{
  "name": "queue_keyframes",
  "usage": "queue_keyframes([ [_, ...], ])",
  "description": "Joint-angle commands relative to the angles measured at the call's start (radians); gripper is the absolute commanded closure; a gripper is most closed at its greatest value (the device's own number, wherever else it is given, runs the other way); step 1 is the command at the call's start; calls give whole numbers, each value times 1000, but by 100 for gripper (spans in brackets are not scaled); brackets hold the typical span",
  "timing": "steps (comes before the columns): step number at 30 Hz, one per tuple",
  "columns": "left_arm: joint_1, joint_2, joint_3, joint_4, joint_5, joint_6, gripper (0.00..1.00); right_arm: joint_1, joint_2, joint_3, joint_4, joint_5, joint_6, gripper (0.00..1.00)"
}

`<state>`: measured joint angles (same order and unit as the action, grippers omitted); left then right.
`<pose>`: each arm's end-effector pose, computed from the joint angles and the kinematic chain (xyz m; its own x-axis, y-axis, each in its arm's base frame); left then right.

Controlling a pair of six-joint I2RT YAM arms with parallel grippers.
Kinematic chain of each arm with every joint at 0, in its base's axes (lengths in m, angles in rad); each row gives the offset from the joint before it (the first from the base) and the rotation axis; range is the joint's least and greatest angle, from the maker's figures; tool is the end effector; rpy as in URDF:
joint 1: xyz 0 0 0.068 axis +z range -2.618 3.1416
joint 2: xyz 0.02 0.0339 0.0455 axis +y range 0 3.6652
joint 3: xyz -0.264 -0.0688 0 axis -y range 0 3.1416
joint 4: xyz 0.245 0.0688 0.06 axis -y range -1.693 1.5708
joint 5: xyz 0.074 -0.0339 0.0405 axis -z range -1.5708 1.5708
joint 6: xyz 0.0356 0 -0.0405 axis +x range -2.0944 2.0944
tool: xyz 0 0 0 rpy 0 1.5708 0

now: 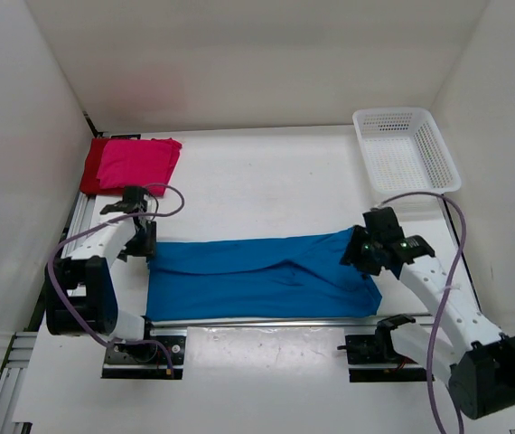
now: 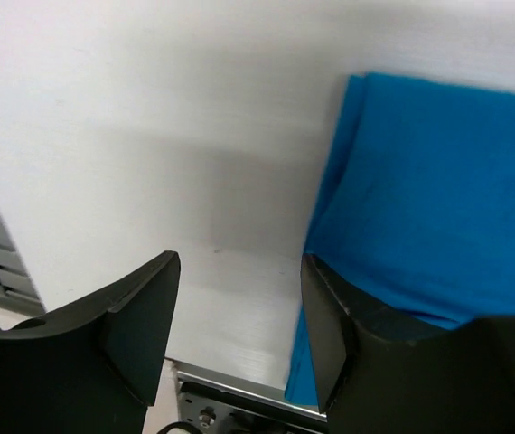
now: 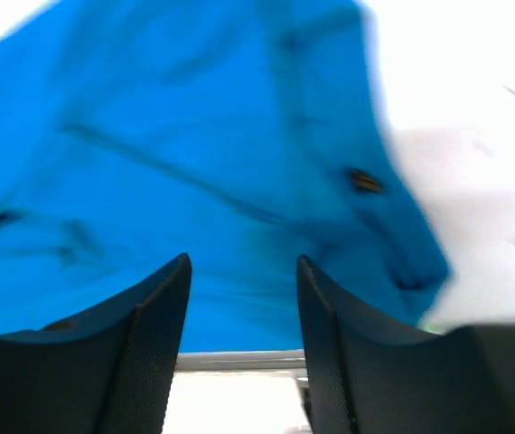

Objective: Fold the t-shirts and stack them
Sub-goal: Fold the other side of the tshirt into a rectangle

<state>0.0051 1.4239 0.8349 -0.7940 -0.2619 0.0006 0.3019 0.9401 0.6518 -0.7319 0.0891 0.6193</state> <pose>0.2386 0.0104 0.1820 -0.9824 -0.0044 -0.1865 -0.0527 0.9656 0.2545 0.1666 0.0486 0.2213 -0.8087 0.3537 -0.4700 0.2673 0.9327 0.2419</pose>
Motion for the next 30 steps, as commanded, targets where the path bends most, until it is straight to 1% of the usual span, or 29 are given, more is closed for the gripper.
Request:
queue_keyframes([
  [1, 13, -28, 96, -10, -43, -1, 33, 89, 105, 97, 123, -83, -90, 43],
  [3, 13, -13, 141, -36, -27, -1, 33, 132, 196, 156, 123, -83, -110, 41],
  [4, 13, 12, 186, -87, -16, -1, 33, 158, 283, 213, 123, -83, -110, 41],
  [6, 13, 12, 211, -116, -7, -1, 31, 169, 354, 255, 164, -94, -110, 41],
  [8, 26, 21, 201, -116, -16, -1, 31, 169, 445, 299, 213, -129, -110, 41],
  [11, 45, 21, 161, -106, -45, -1, 31, 178, 601, 368, 233, -179, -110, 40],
  [15, 45, 21, 139, -106, -34, -1, 31, 197, 718, 420, 204, -189, -110, 40],
  [17, 45, 12, 129, -106, -25, -1, 31, 197, 729, 421, 195, -200, -110, 41],
  [21, 45, 12, 119, -106, -25, -1, 31, 219, 750, 401, 195, -219, -110, 48],
  [24, 45, 23, 119, -106, -25, -1, 31, 249, 760, 391, 186, -219, -110, 61],
  [25, 45, 23, 119, -106, -25, -1, 31, 259, 760, 391, 186, -219, -110, 76],
  [26, 45, 23, 119, -106, -25, -1, 31, 259, 770, 391, 174, -219, -110, 82],
  [27, 45, 23, 119, -106, -25, -1, 31, 259, 770, 400, 164, -207, -110, 86],
  [28, 45, 23, 119, -106, -25, -1, 31, 259, 770, 401, 154, -207, -101, 88],
  [29, 45, 23, 119, -106, -25, -1, 31, 269, 752, 401, 154, -186, -101, 88],
  [30, 45, 23, 119, -106, -25, -1, 31, 269, 741, 401, 154, -186, -101, 90],
])
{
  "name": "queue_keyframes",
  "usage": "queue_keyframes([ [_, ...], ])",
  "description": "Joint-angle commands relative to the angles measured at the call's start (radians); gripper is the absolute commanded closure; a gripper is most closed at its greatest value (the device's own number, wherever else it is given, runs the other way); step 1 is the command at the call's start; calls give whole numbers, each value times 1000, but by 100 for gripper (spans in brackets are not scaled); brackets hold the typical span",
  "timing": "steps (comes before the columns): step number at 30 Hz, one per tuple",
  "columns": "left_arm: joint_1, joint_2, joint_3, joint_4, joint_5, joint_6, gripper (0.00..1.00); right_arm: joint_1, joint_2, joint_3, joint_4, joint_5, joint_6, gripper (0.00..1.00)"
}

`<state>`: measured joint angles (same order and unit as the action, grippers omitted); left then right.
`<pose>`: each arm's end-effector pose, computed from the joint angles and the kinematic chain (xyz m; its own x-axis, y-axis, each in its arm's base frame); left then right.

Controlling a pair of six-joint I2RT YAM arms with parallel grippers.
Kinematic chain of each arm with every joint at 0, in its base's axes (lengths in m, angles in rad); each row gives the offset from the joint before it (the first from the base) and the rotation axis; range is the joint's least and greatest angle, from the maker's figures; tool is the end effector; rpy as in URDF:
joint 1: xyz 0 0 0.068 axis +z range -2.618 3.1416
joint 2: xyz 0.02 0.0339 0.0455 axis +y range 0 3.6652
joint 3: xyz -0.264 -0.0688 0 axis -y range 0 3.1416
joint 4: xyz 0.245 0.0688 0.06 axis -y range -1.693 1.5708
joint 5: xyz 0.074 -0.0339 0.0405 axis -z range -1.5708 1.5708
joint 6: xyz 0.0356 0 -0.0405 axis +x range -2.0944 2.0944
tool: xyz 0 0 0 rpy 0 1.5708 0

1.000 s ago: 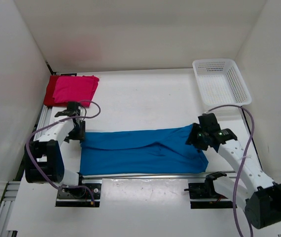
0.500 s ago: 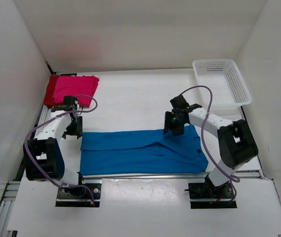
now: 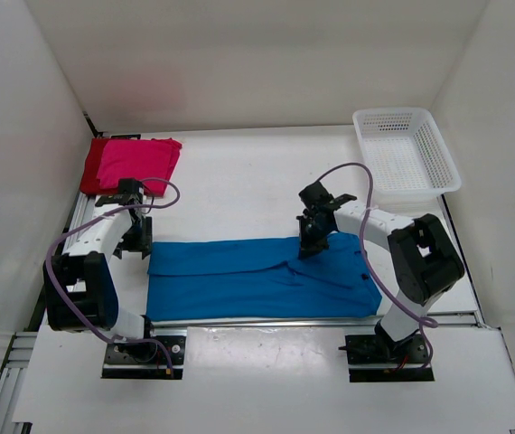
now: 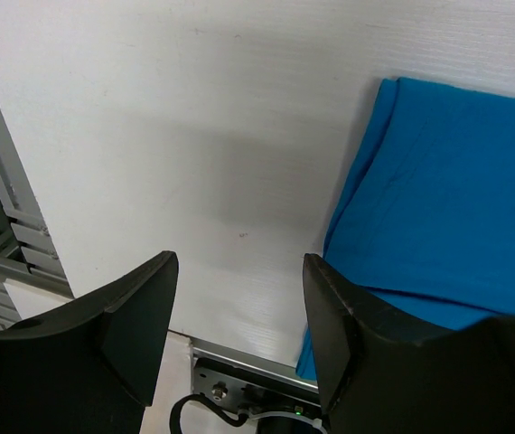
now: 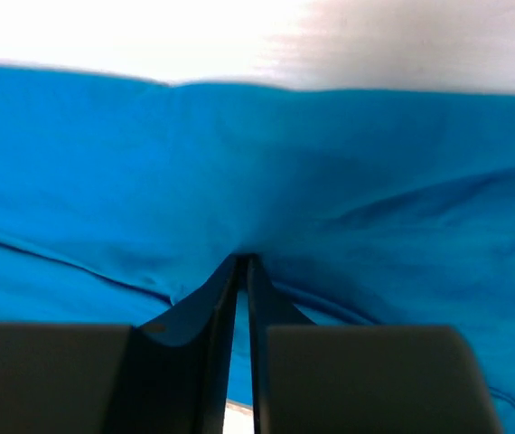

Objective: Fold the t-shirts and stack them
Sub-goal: Fold the other side of the tshirt into a rectangle

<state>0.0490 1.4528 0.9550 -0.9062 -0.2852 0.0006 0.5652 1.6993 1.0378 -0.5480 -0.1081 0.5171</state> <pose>0.2500 0.0223 0.2047 -0.9850 -0.0477 -0.1659 -0.0931 0.9562 0.2775 0.2704 0.1761 0.1698 -0.9658 -0.0306 -0.2574 -0.1003 0.9597 0.2625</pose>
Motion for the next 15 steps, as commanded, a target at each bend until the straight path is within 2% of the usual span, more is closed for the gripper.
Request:
queue_keyframes([
  [1, 2, -6, -1, 6, -2, -1, 31, 5, -27, 5, -39, 21, 1, 91],
  [3, 2, -6, -1, 6, -2, -1, 31, 5, -53, -5, -40, 21, 1, 100],
  [12, 2, 12, 19, -3, -11, -1, 31, 125, -81, -5, -138, -27, -66, 100],
  [15, 2, 21, 19, -13, -20, -1, 31, 159, -81, -18, -165, -56, -77, 97],
])
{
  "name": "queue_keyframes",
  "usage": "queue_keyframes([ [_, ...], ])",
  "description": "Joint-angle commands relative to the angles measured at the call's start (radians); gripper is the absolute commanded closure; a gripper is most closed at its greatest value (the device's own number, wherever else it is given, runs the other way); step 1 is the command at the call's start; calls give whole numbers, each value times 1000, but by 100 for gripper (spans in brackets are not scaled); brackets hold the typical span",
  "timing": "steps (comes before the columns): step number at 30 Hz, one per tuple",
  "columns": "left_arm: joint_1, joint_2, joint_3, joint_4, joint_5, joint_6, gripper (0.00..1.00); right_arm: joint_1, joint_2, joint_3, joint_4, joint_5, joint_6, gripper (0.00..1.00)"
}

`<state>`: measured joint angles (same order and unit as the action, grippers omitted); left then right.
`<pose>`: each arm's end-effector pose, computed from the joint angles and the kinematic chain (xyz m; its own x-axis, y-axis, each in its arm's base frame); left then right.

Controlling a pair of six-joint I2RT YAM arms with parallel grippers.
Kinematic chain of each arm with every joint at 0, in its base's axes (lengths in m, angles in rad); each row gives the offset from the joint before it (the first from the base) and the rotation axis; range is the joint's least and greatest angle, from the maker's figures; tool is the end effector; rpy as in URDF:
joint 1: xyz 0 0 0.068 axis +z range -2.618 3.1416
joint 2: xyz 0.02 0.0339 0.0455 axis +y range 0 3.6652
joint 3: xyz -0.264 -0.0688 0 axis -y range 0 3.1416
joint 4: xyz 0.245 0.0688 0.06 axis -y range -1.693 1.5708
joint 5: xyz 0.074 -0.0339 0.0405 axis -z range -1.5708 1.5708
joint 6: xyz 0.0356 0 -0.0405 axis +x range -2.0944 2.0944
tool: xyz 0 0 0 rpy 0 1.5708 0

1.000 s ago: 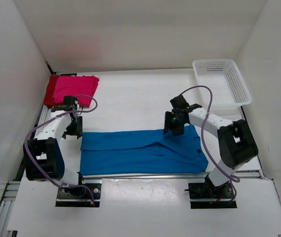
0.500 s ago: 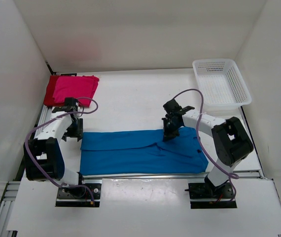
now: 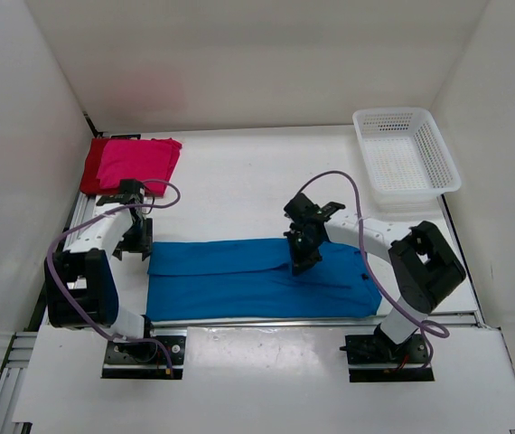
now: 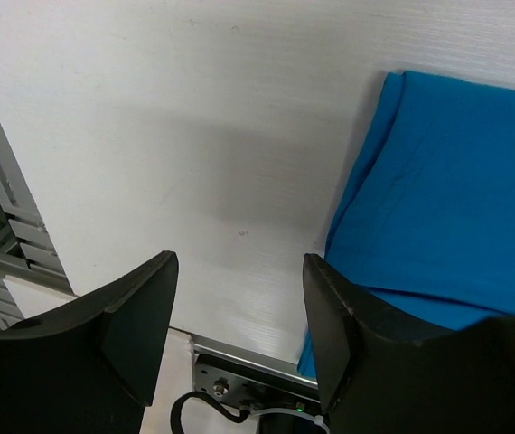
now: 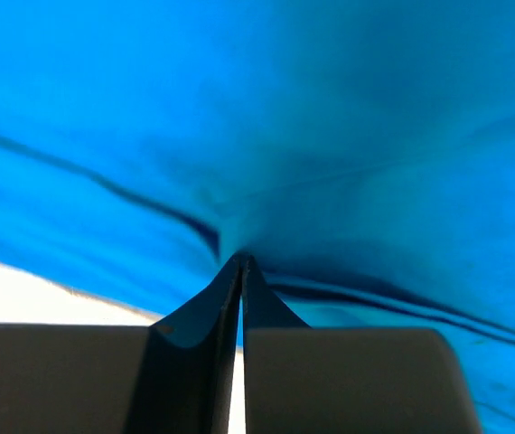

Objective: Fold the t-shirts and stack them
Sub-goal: Fold the other side of the tshirt into a rectangle, then rotate the tshirt 90 degrees

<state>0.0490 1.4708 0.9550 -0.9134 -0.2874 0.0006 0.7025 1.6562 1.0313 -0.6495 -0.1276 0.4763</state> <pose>0.2508 0.0224 0.2005 -0.9889 -0.0479 -0.1410 -0.0863 0.9559 0.2807 0.2323 0.2026 0.1773 -0.9555 -0.2131 -0.2038 -0.2601 0.9348 0.2421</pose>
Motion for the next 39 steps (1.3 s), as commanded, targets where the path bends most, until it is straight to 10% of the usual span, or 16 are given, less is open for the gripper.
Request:
queue_keyframes([
  [1, 2, 3, 19, -5, -18, -1, 31, 31, -47, -22, -64, -47, -36, 95],
  [13, 2, 62, 51, -15, -48, -1, 31, 109, -240, -53, -121, -70, -91, 62],
  [18, 2, 71, 70, -24, -48, -1, 31, -17, -220, -2, -121, 11, -93, 63],
  [24, 2, 94, 129, 30, 24, -1, 29, -262, -167, -43, -111, 241, 53, 35],
  [39, -47, 240, 142, 160, 48, -1, 28, -433, 235, 205, -113, 388, 174, 32],
])
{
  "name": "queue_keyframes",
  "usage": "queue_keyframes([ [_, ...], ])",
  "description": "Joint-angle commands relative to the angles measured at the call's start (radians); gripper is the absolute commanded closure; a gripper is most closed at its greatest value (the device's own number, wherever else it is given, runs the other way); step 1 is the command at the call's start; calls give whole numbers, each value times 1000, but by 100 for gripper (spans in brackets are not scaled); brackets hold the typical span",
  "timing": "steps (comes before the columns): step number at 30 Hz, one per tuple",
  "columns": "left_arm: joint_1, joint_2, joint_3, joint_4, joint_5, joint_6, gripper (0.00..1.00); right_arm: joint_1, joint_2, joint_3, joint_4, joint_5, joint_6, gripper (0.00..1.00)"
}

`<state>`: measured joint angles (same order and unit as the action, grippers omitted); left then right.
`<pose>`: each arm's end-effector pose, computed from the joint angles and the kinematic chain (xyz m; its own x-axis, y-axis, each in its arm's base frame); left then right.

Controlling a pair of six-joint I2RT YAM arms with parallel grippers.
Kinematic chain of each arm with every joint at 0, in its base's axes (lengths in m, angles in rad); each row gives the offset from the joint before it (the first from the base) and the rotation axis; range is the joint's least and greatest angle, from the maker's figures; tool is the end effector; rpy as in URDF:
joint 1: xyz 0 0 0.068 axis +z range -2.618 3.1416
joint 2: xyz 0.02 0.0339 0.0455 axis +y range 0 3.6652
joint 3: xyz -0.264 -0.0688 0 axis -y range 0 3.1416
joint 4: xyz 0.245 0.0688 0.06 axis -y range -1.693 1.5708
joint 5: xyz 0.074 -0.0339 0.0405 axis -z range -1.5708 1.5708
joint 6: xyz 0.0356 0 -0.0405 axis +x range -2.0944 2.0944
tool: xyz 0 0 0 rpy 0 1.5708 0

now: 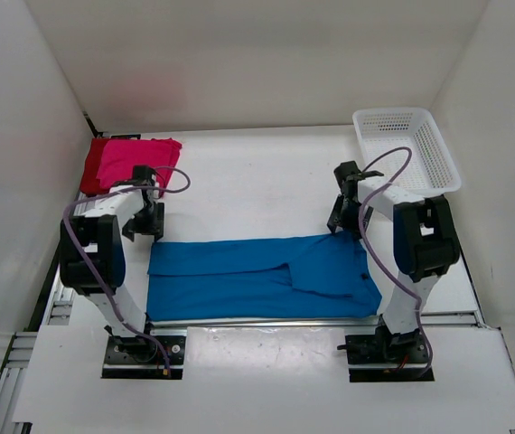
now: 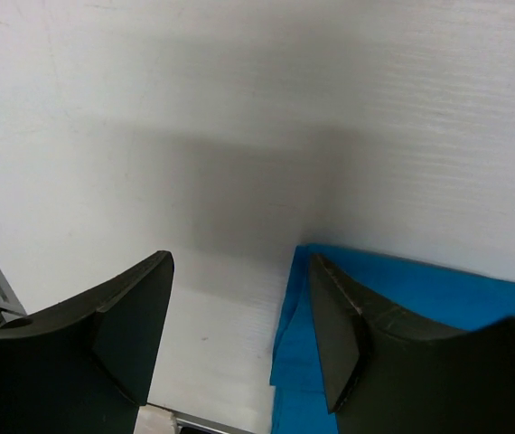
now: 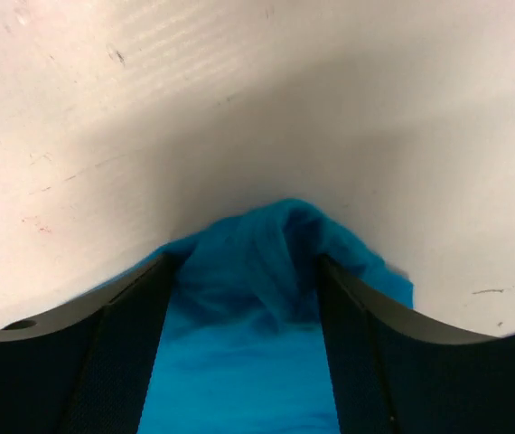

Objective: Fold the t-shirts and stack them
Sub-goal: Rotate the tshirt 90 degrees

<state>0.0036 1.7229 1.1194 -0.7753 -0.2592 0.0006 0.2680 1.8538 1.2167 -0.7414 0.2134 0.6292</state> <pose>0.3164 0.0103 0.1784 -0.9817 -0.0030 -0.1907 -0.0518 0.9664 0.2517 0.3367 0.0847 0.1627 -0.8946 0.3508 -0.2768 0.3793 0.9236 -0.0556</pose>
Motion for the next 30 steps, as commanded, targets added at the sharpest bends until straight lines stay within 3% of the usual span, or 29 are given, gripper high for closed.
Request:
queue_keyframes([
  [1, -2, -26, -33, 22, 20, -1, 28, 2, 48, 20, -21, 47, 12, 37],
  [3, 19, -52, -62, 31, 9, -1, 28, 2, 77, 44, -21, 23, 12, 46],
  [4, 19, -62, -63, 31, 9, -1, 28, 2, 96, 56, -30, 14, 3, 59],
  [8, 78, -103, -101, 31, -2, -1, 27, 25, 179, 193, -73, 26, -45, 86],
  [11, 124, -124, -110, 31, -11, -1, 27, 66, 286, 403, -121, 26, -83, 91],
  [16, 165, -134, -134, 31, -20, -1, 27, 111, 562, 985, -168, 35, -92, 92],
  [19, 165, -134, -156, 31, -20, -1, 27, 111, 673, 1199, -63, -26, -71, 80],
  [20, 165, -134, -156, 31, -20, -1, 27, 111, 673, 1199, 65, -69, -53, 61],
  [22, 165, -125, -165, 31, -20, -1, 27, 100, 651, 1178, 167, -167, 3, 39],
  [23, 165, -125, -165, 31, -20, -1, 27, 100, 639, 1178, 210, -167, 3, 19],
  [25, 165, -115, -165, 31, -20, -1, 27, 100, 579, 1150, 211, -167, -38, 0],
  [28, 165, -106, -135, 13, 6, -1, 26, 100, 420, 960, 185, -42, -92, 0],
  [30, 165, -106, -126, 13, 37, -1, 26, 91, 279, 823, 119, 54, -15, 2],
])
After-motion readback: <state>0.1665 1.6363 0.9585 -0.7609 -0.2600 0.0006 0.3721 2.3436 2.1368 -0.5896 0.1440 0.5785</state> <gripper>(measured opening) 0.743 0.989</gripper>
